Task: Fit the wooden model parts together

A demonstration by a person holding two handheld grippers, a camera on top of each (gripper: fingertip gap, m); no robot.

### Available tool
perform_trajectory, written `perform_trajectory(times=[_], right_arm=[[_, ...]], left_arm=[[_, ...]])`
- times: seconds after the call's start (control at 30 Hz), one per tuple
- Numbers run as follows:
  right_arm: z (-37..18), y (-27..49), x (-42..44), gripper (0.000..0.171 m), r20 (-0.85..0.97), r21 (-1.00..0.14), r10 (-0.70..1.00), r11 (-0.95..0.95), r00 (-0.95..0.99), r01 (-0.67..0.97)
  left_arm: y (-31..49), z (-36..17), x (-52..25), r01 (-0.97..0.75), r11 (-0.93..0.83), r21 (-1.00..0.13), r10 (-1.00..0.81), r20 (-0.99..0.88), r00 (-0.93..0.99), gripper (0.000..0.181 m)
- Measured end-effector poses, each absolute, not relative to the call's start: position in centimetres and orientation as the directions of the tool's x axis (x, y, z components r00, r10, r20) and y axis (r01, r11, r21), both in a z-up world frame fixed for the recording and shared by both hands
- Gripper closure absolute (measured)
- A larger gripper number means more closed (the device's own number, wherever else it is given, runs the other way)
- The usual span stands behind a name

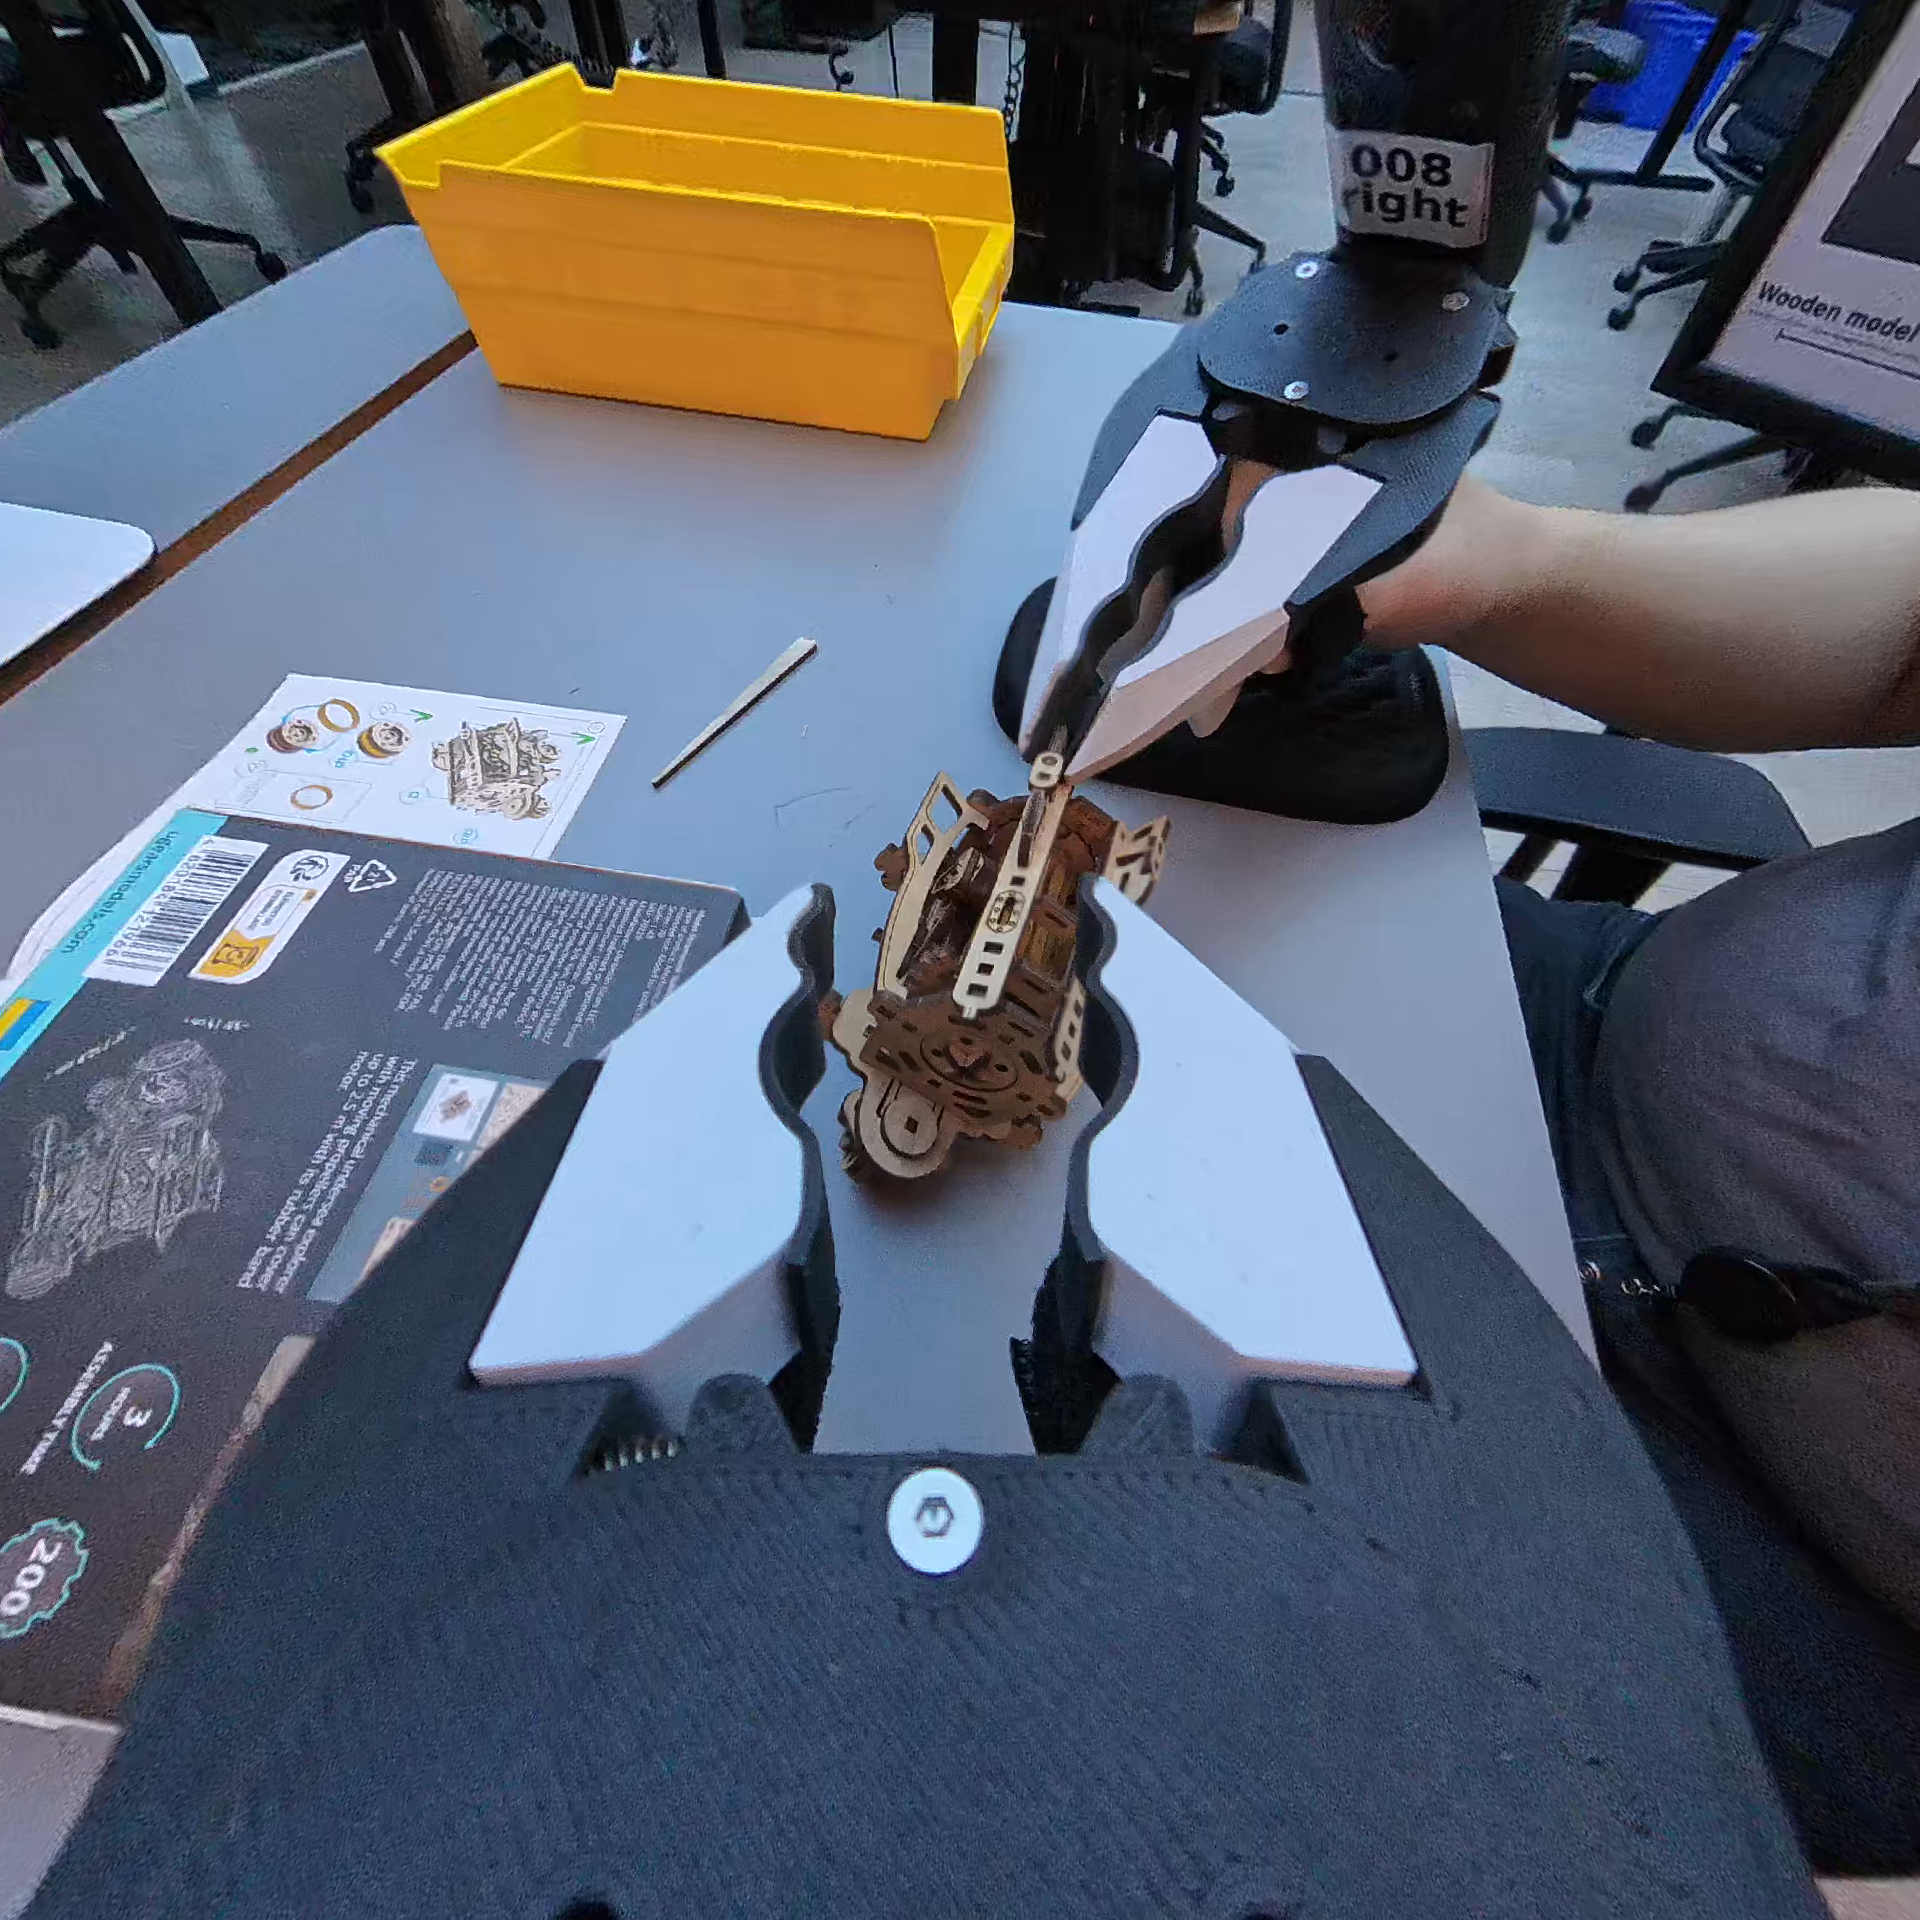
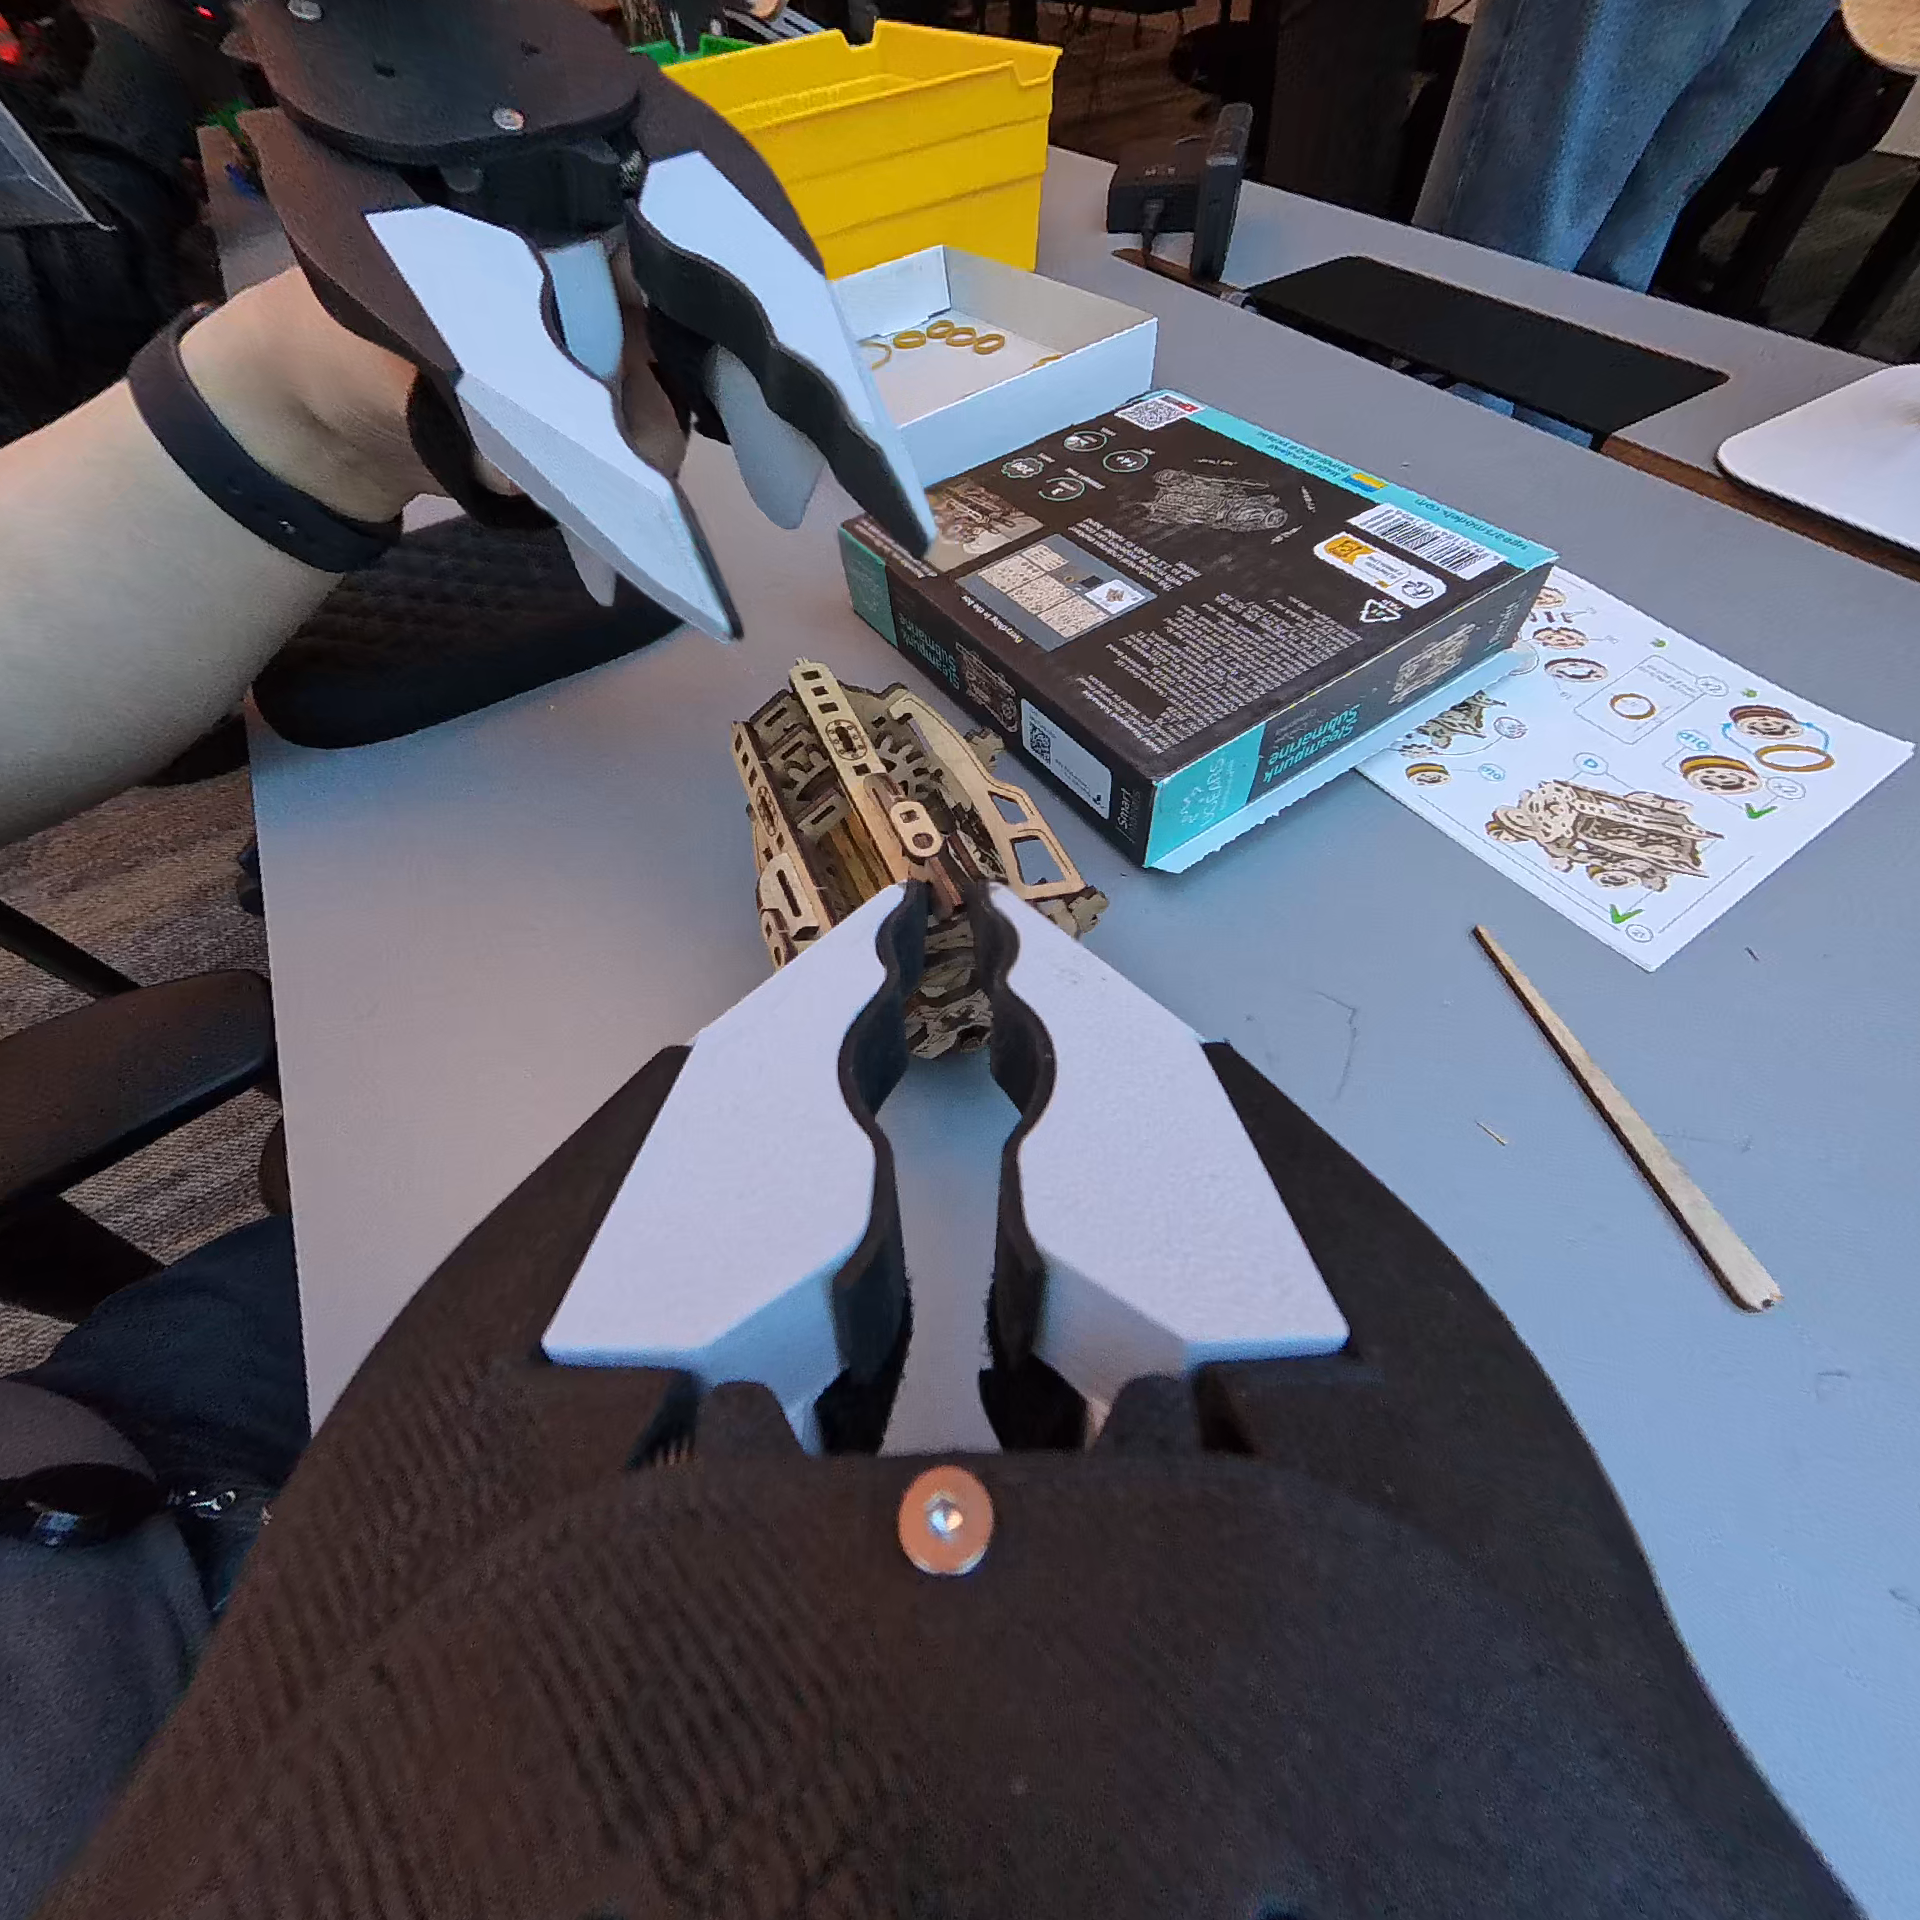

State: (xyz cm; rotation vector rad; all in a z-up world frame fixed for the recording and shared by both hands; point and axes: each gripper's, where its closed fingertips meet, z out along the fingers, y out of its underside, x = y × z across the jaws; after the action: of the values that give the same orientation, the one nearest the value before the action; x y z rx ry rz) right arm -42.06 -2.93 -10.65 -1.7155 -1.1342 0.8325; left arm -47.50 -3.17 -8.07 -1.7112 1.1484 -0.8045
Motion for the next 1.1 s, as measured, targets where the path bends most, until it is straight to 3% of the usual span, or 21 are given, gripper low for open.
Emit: perform_trajectory(times=[0.37, 0.53, 0.57, 0.63, 0.7, 0.77, 0.97, 1.1], right_arm=[[-8.7, -4.1, -42.4, 0.149, -0.017, -0.942, 0.955, -0.114, 0.295, 0.314], [-6.9, -5.6, -42.8, 0.137, 0.252, -0.890, 0.955, 0.167, 0.154, 0.424], [-6.9, -6.1, -43.3, 0.137, 0.198, -0.879, 0.977, 0.143, 0.076, 0.456], [-6.5, -6.9, -44.2, 0.137, -0.082, -0.848, 0.994, -0.034, -0.067, 0.529], [-5.5, -6.5, -44.9, 0.137, -0.382, -0.759, 0.913, -0.222, -0.142, 0.613], [-5.0, -5.2, -45.7, 0.135, -0.559, -0.659, 0.813, -0.316, -0.164, 0.682], [-7.9, -3.9, -46.6, 0.132, -0.756, -0.346, 0.646, -0.258, -0.106, 0.902], [-9.6, -4.1, -46.5, 0.135, -0.775, -0.242, 0.627, -0.181, -0.078, 0.953]], left_arm=[[-5.0, -8.8, -49.1, -0.280, -0.158, -0.947, -0.934, 0.051, 0.353, 0.139], [-5.5, -9.7, -48.6, -0.334, -0.124, -0.934, -0.944, 0.007, 0.331, 0.135], [-5.4, -10.0, -48.6, -0.332, -0.134, -0.934, -0.943, 0.017, 0.333, 0.134], [-5.4, -10.1, -48.6, -0.311, -0.160, -0.937, -0.941, 0.050, 0.334, 0.133], [-5.5, -10.0, -48.4, -0.280, -0.175, -0.944, -0.936, 0.071, 0.345, 0.129], [-5.3, -10.1, -48.4, -0.282, -0.162, -0.946, -0.925, 0.047, 0.377, 0.124], [-4.7, -11.3, -48.3, -0.318, -0.168, -0.933, -0.908, 0.022, 0.418, 0.124], [-4.2, -12.0, -48.4, -0.347, -0.174, -0.922, -0.904, 0.010, 0.427, 0.125]])
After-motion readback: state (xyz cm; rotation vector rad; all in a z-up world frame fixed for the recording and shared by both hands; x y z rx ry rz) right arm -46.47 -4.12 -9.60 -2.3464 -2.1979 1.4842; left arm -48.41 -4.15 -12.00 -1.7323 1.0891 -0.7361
